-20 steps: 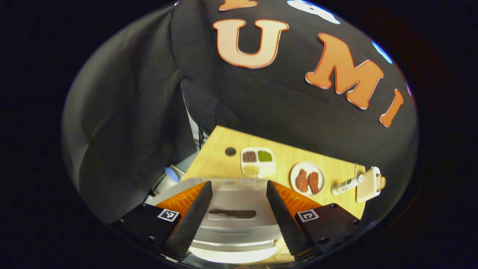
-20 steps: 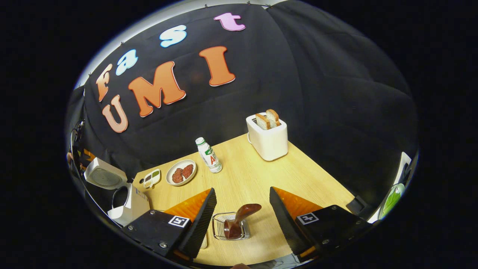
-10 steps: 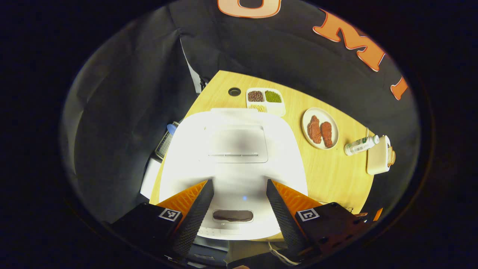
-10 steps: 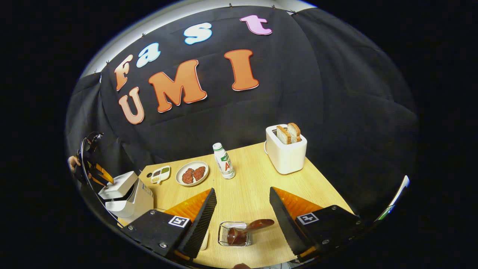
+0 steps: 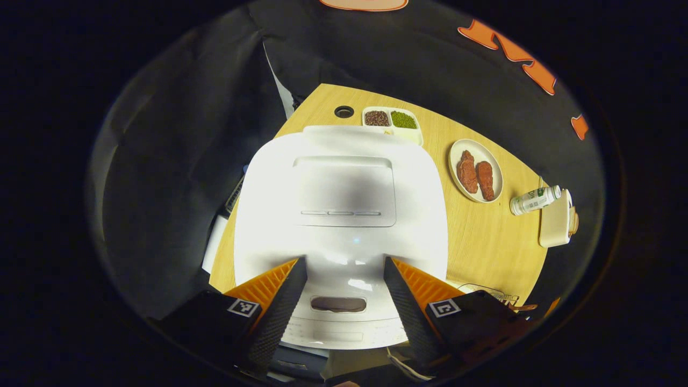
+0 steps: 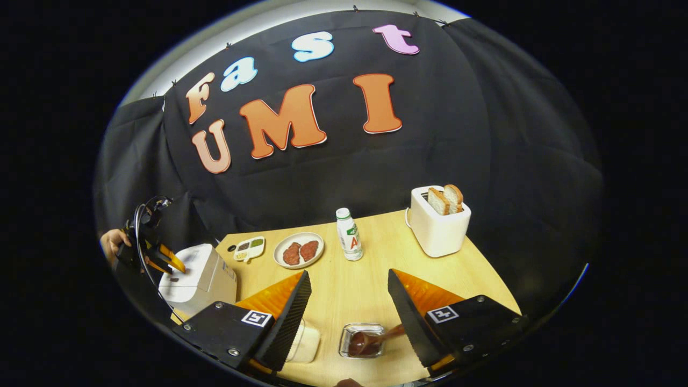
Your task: Close the left gripper, press the button to open the rice cooker; take a wooden spoon from the chopstick holder with the right hand, scoop a spoonful of rice and pour it into the rice cooker, then put the wooden spoon back into the chopstick holder.
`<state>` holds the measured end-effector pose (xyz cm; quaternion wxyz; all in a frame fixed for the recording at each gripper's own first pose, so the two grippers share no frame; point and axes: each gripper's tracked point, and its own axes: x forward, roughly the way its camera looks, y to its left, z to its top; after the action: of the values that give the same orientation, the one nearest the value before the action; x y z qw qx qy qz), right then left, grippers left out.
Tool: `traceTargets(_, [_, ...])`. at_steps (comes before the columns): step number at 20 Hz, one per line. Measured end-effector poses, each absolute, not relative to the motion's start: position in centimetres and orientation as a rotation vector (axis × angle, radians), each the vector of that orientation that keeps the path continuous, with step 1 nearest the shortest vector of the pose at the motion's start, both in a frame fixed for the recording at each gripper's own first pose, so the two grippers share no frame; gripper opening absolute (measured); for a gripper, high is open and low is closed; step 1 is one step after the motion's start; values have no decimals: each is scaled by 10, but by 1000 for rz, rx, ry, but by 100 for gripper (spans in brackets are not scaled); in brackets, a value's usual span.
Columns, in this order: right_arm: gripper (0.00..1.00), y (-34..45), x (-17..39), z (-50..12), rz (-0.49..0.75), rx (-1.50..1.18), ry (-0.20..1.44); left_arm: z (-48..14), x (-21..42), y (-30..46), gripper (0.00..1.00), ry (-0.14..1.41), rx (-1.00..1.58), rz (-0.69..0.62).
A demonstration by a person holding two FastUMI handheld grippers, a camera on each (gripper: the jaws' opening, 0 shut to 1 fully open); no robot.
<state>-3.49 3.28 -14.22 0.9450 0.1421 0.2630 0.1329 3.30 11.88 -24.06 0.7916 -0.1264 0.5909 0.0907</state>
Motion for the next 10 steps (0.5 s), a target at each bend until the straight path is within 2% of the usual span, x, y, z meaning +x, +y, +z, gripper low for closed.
traceTargets(4, [89,48,-25,-121,282,258,462,-214,50,113,99,1062,-259,151])
traceTargets(6, [89,56,-16,-107,289,241,420,-187,60,124,97,935,-185,173])
traceTargets(7, [90,59,-14,-98,293,238,399,-171,63,127,99,873,-143,178])
traceTargets(10, [89,71,-8,-78,302,206,338,-113,69,116,99,666,-77,147])
